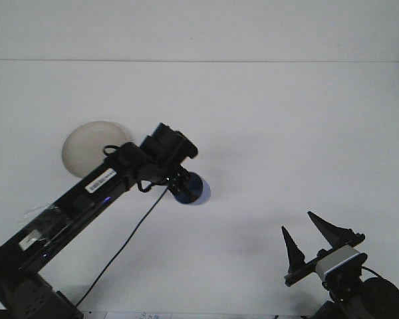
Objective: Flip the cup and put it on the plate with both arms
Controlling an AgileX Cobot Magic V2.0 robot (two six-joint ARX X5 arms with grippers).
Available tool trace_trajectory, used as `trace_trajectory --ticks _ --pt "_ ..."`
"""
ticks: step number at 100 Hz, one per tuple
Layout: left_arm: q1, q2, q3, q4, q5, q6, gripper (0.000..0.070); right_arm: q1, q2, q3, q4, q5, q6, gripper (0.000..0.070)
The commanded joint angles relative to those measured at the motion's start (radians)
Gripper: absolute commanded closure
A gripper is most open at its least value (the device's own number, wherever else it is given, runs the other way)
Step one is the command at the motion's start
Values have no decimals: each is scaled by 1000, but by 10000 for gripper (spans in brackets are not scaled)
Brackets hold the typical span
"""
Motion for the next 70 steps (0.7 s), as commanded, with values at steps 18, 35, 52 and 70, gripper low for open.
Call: trace_trajectory --ticks 18,35,52,70 --pt "259 -11 152 -114 -106 1 696 7 -1 9 9 1 5 234" --pt "467 4 158 -110 -106 -14 695 7 -1 9 9 1 5 234" --pt "602 64 158 -89 -106 -48 695 7 -1 9 9 0 6 234" --pt "665 153 158 -50 -106 -55 695 7 -1 9 8 0 6 234"
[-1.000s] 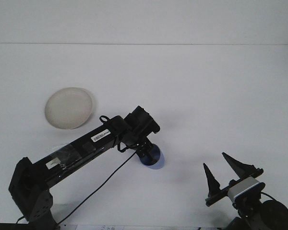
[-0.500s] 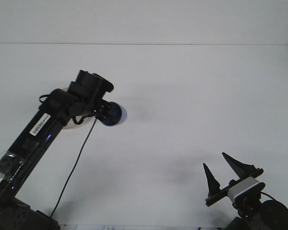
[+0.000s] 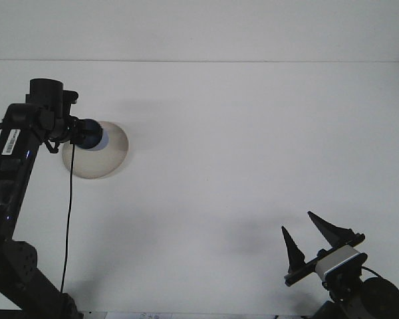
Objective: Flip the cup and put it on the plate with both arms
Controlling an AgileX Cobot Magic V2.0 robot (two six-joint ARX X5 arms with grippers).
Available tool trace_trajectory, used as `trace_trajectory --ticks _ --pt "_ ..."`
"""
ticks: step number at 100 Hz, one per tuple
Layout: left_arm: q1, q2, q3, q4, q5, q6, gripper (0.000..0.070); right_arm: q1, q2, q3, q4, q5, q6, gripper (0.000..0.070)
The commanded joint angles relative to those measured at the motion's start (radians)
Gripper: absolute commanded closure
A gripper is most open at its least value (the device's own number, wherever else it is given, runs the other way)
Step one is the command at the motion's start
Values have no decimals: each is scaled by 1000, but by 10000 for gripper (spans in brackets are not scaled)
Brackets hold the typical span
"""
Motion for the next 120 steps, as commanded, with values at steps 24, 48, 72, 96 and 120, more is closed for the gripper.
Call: trace_trajectory --ticks 24,48,72,96,120 --pt "27 141 29 23 -12 -23 695 7 -1 9 6 0 6 234" --pt "27 187 29 32 -58 -23 695 7 -1 9 5 1 7 234" --pt "38 199 29 31 -57 -40 691 7 -1 9 5 1 6 234" --pt "39 199 29 42 -56 -72 256 7 -1 9 5 1 6 234" --pt "45 198 42 46 -46 -87 183 7 -1 9 5 1 7 234"
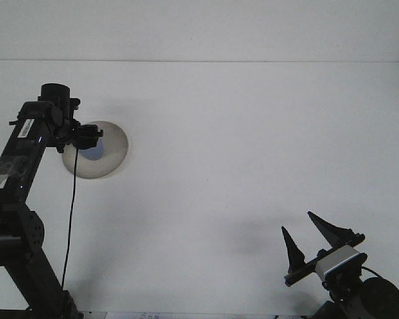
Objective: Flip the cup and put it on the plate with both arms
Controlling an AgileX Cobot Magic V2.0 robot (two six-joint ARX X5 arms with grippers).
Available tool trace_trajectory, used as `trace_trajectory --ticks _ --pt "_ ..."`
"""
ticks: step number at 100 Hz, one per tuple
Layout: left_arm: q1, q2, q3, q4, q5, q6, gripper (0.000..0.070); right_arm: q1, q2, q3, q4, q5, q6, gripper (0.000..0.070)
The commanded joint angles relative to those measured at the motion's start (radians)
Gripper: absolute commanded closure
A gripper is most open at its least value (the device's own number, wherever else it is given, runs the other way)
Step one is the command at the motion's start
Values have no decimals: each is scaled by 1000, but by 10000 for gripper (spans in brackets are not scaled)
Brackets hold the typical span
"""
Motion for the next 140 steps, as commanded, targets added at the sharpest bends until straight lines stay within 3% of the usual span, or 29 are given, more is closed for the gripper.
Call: trace_trajectory --ticks 1,6,12,19,41,54,70,89,99,116,132,140 --pt "8 25 43 -5 4 -33 170 7 -1 9 8 1 7 234" --pt "16 23 53 -13 14 -45 106 7 -1 9 7 1 7 234" --pt "27 15 61 -15 58 -48 78 7 -1 9 7 0 7 234" --pt "40 0 61 -15 110 -48 78 7 -1 9 7 1 7 234" --pt "68 -76 61 -3 147 -64 78 7 -1 9 7 0 7 234" --pt "84 -180 61 19 234 -74 78 7 -1 9 7 1 6 234" --pt "81 -362 61 28 290 -90 78 7 -1 9 8 1 7 234" --pt "0 -610 27 68 305 -94 78 7 -1 9 9 10 11 233" --pt "-91 -763 -87 118 304 -87 78 7 -1 9 10 34 17 226" --pt "-247 -1058 -433 261 280 -88 78 7 -1 9 10 79 34 149" --pt "-321 -1350 -768 362 272 -204 78 7 -1 9 8 87 40 145" --pt "-330 -1475 -898 370 251 -229 78 7 -1 9 7 87 40 145"
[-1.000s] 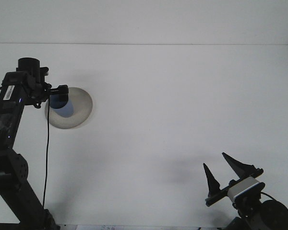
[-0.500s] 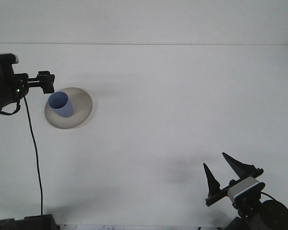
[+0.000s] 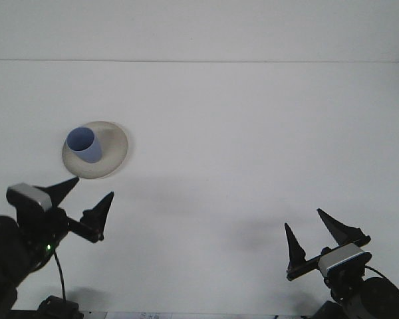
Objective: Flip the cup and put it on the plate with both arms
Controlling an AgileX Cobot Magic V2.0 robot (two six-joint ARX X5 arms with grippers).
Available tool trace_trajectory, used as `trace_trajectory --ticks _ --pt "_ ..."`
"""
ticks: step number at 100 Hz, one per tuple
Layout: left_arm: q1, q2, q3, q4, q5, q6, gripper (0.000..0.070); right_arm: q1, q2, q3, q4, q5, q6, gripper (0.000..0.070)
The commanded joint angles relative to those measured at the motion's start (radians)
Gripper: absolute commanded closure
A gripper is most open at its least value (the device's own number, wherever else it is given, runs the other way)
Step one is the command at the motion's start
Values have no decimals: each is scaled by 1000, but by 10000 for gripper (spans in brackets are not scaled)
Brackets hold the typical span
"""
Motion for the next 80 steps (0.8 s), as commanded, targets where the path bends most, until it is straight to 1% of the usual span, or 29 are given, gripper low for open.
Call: trace_trajectory --ticks 1,14,26,30,32,34,36,38,39,40,41,46,47,49,50,51,54,80 --pt "-5 -104 -100 17 -12 -58 78 7 -1 9 8 5 14 145" --pt "-5 -239 -238 17 -4 -75 78 7 -1 9 10 5 13 146" --pt "-5 -294 -286 15 -5 -87 79 7 -1 9 11 -2 13 147" --pt "-5 -299 -289 14 -5 -87 86 7 -1 9 10 -8 13 159" --pt "-5 -299 -290 14 -5 -87 100 7 -1 9 8 -8 13 176" --pt "-5 -299 -290 15 -5 -87 133 7 -1 9 6 -8 13 203" --pt "-5 -299 -290 17 -4 -87 181 7 -1 9 5 -8 13 247" --pt "-5 -299 -290 17 -4 -88 250 7 -1 9 3 -9 13 311" --pt "-5 -299 -290 17 -4 -88 291 7 -1 9 2 -9 13 329" --pt "-5 -299 -290 17 -4 -89 337 7 -1 9 0 -9 13 391" --pt "-5 -299 -290 17 -4 -89 387 7 -1 9 -2 -9 13 439" --pt "-5 -299 -290 17 -4 -89 680 7 -1 9 -10 -8 12 697" --pt "-5 -299 -289 17 -4 -89 700 7 -1 9 -11 -8 10 700" --pt "-5 -299 -290 17 -4 -91 700 7 -1 9 -11 -8 6 700" --pt "-5 -299 -289 17 -4 -92 677 7 -1 9 -12 -8 6 690" --pt "-5 -299 -289 18 -4 -92 675 7 -1 9 -12 -8 6 692" --pt "-5 -299 -289 18 -4 -91 690 7 -1 9 -12 -8 6 694" --pt "-5 -299 -289 19 -7 -90 684 7 -1 10 -10 -4 6 693"
